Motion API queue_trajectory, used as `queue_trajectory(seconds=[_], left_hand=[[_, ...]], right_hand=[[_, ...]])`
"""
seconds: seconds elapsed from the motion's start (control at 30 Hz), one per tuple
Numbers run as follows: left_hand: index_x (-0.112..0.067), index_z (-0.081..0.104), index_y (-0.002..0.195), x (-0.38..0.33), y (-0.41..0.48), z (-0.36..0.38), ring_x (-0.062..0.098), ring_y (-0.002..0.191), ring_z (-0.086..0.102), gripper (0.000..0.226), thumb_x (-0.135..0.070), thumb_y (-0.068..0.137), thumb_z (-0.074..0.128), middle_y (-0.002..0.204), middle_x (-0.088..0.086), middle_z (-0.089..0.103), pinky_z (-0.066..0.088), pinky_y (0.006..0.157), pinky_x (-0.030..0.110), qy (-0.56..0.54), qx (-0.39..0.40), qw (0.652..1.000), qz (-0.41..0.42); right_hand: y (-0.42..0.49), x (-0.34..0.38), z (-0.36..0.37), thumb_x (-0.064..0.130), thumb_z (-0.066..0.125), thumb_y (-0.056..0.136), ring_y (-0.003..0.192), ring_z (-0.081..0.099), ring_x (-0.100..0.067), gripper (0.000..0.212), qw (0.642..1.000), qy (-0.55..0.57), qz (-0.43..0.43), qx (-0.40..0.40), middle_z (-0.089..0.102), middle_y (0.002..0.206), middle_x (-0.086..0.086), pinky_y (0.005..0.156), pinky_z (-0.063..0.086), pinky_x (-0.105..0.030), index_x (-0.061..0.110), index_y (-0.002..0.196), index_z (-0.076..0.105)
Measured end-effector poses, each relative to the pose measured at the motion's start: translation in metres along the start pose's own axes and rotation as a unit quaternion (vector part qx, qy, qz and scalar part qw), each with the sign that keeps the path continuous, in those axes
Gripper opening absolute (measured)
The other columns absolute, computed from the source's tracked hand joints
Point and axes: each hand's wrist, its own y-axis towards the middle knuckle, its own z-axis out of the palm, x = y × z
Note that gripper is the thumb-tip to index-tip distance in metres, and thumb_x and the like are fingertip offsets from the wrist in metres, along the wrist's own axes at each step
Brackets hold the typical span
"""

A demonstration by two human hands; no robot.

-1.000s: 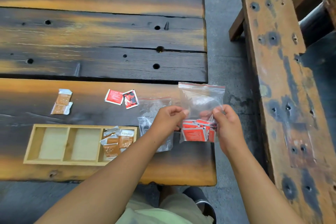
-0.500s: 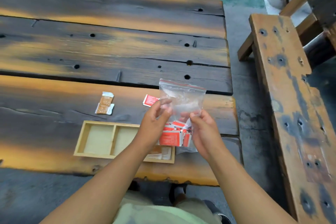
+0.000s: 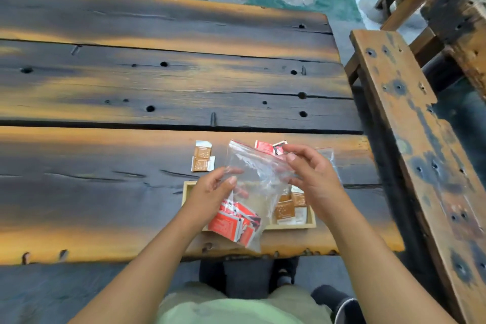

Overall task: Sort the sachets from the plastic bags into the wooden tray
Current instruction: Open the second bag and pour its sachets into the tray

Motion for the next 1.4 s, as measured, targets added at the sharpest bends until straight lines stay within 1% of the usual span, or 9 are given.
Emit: queue_trajectory(seconds=[0.1,0.17,0.3,0.4,0.63,0.73,0.83,0.97,1.4], left_hand=[[-0.029,0.063,0.116,0.005,-0.003,-0.020,0.042,0.079,0.068,0.020,-0.029,0.099,0.053,0.089,0.009,0.076,0.052,0.071,0.039,0.027,0.033,0.999,-0.021],[-0.031,0.065,0.113,0.008,-0.001,-0.027,0.029,0.074,0.069,0.019,-0.030,0.098,0.054,0.092,0.007,0.076,0.052,0.070,0.037,0.053,0.052,0.997,-0.029],[-0.024,0.069,0.111,0.005,0.006,-0.027,0.022,0.086,0.074,0.019,-0.026,0.098,0.055,0.103,0.003,0.072,0.056,0.077,0.040,0.056,0.069,0.995,-0.047],[-0.018,0.068,0.111,-0.001,0.010,-0.024,0.023,0.087,0.075,0.020,-0.025,0.098,0.054,0.099,0.004,0.075,0.058,0.079,0.040,0.058,0.083,0.993,-0.059],[-0.020,0.065,0.110,-0.001,0.024,-0.015,0.020,0.080,0.072,0.016,-0.023,0.095,0.059,0.096,0.009,0.071,0.060,0.074,0.047,0.078,0.065,0.994,-0.052],[-0.023,0.063,0.105,0.000,0.021,-0.004,0.016,0.091,0.067,0.013,-0.026,0.092,0.063,0.102,0.001,0.067,0.054,0.088,0.038,0.168,-0.002,0.986,0.010],[-0.019,0.060,0.080,-0.007,0.005,0.009,0.014,0.070,0.060,0.014,-0.029,0.090,0.065,0.075,-0.003,0.062,0.049,0.067,0.036,0.182,-0.095,0.978,0.038],[-0.009,0.054,0.078,-0.015,-0.016,0.028,0.020,0.058,0.062,0.029,-0.032,0.095,0.058,0.064,0.007,0.059,0.051,0.054,0.036,0.050,0.019,0.997,-0.052],[-0.007,0.056,0.079,-0.009,-0.019,0.034,0.021,0.059,0.063,0.019,-0.007,0.095,0.046,0.070,0.015,0.065,0.055,0.056,0.032,0.000,0.044,0.992,-0.117]], right_hand=[[-0.001,0.008,0.014,0.009,0.063,0.093,0.080,0.066,-0.021,0.010,0.988,-0.145,-0.045,0.030,0.068,0.090,-0.020,0.079,0.056,-0.041,0.010,0.100,0.070],[0.000,0.007,0.018,0.010,0.065,0.092,0.068,0.064,-0.014,0.008,0.975,-0.209,-0.036,0.063,0.062,0.073,-0.010,0.078,0.057,-0.043,0.015,0.094,0.070],[-0.001,0.007,0.021,0.013,0.062,0.094,0.060,0.058,-0.013,0.011,0.950,-0.291,-0.035,0.102,0.063,0.070,-0.017,0.064,0.053,-0.036,0.014,0.088,0.071],[-0.002,0.009,0.018,0.016,0.062,0.093,0.056,0.051,-0.010,0.014,0.937,-0.332,-0.030,0.106,0.059,0.064,-0.003,0.060,0.045,-0.030,0.013,0.082,0.070],[-0.012,0.002,0.012,0.006,0.060,0.094,0.047,0.052,-0.013,0.020,0.962,-0.211,0.073,0.156,0.055,0.055,-0.004,0.047,0.048,-0.024,0.010,0.074,0.060],[-0.018,-0.003,0.017,0.008,0.058,0.096,0.045,0.054,-0.017,0.020,0.961,-0.193,0.098,0.174,0.054,0.055,-0.007,0.048,0.052,-0.027,0.009,0.076,0.057],[-0.020,-0.013,0.023,0.011,0.058,0.095,0.047,0.058,-0.018,0.019,0.954,-0.227,0.097,0.169,0.057,0.060,-0.010,0.052,0.056,-0.032,0.009,0.076,0.056],[-0.022,-0.021,0.032,0.020,0.059,0.096,0.047,0.058,-0.017,0.024,0.943,-0.274,0.081,0.173,0.059,0.053,-0.002,0.055,0.057,-0.034,0.013,0.073,0.053],[-0.036,-0.016,0.036,0.009,0.050,0.096,0.058,0.069,-0.028,0.013,0.916,-0.316,0.113,0.220,0.070,0.067,-0.017,0.062,0.062,-0.041,0.000,0.088,0.053]])
